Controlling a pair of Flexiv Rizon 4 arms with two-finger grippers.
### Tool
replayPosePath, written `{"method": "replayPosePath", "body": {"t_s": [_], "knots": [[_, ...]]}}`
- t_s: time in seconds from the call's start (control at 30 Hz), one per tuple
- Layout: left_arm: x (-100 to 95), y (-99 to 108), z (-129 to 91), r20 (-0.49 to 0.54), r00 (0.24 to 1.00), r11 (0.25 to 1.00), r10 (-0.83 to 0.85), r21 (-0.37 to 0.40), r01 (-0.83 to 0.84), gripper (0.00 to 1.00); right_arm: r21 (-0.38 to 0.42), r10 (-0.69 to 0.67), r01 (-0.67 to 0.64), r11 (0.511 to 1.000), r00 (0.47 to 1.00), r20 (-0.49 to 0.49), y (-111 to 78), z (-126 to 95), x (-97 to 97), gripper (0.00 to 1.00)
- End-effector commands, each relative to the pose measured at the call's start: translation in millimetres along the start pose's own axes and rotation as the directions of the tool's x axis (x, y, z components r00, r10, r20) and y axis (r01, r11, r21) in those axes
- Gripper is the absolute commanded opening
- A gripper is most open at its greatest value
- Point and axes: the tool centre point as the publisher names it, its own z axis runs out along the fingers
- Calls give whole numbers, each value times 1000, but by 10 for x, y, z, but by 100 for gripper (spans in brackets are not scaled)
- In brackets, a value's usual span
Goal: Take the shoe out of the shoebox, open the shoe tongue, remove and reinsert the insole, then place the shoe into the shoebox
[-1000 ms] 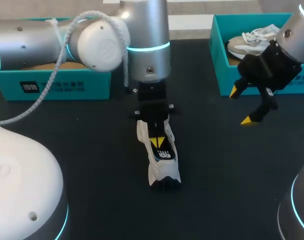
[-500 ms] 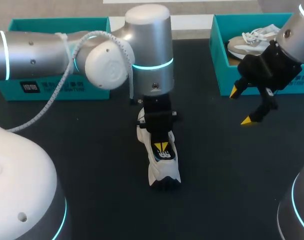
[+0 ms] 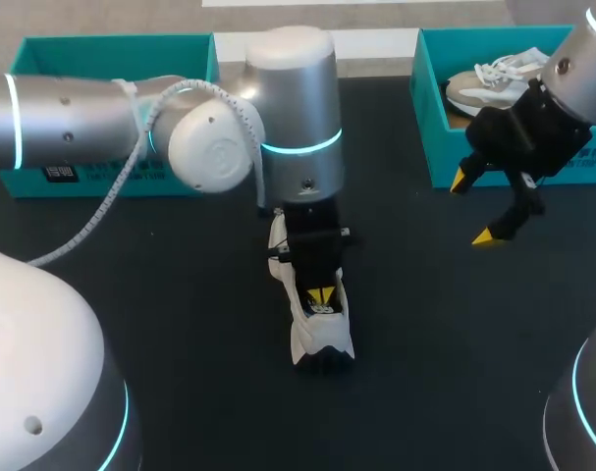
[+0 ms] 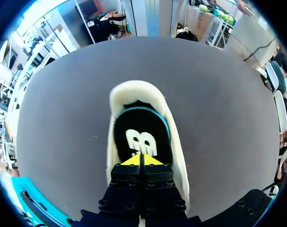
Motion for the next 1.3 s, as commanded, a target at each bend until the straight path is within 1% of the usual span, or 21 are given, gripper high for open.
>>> {"method": "replayPosePath", "body": {"t_s": [0.03, 0.1, 0.23, 0.33, 0.4, 0.53, 0.63, 0.77, 0.9, 1.0, 1.13, 1.3], "knots": [[54, -138, -203, 13, 1000, 1000, 17, -2, -17, 0, 1, 0, 0, 1000, 1000, -1, -1, 12, -10, 100], [27, -174, -195, 23, 999, 999, 30, 14, -31, 0, 1, 0, 0, 1000, 1000, -1, -1, 12, -10, 100], [-44, -225, -16, 12, 999, 999, 43, 21, -44, 0, 1, 0, 0, 1000, 1000, -1, -1, 12, -10, 100], [-69, -202, 134, 15, 999, 999, 37, 27, -38, 0, 1, 0, 0, 1000, 1000, -1, -1, 12, -10, 100], [-74, -189, 217, 19, 999, 999, 33, 17, -34, 0, 1, 0, 0, 1000, 1000, -1, -1, 12, -10, 100], [-43, -152, 349, 0, 1000, 1000, 13, 7, -13, 0, 1, 0, 0, 1000, 1000, -1, -1, 12, -10, 100], [11, -132, 356, -17, 1000, 1000, 5, -5, -5, 0, 1, 0, 0, 1000, 1000, -1, -1, 12, -10, 100], [58, -164, 187, 2, 1000, 1000, 4, -23, -4, 0, 1, 0, 0, 1000, 1000, -1, -1, 12, -10, 100], [34, -224, 111, 35, 999, 999, 22, -26, -21, 0, 1, 0, 0, 1000, 1000, -1, -1, 12, -10, 100], [-26, -250, 162, 59, 998, 999, 38, -33, -36, 0, 1, 0, 0, 1000, 1000, -1, -1, 12, -10, 100], [-86, -266, 313, 62, 997, 999, 51, -22, -49, 0, 1, 0, 0, 1000, 1000, -1, -1, 12, -10, 100], [-71, -260, 461, 26, 998, 999, 48, -12, -48, 0, 1, 0, 0, 1000, 1000, -1, -1, 12, -10, 100]]}}
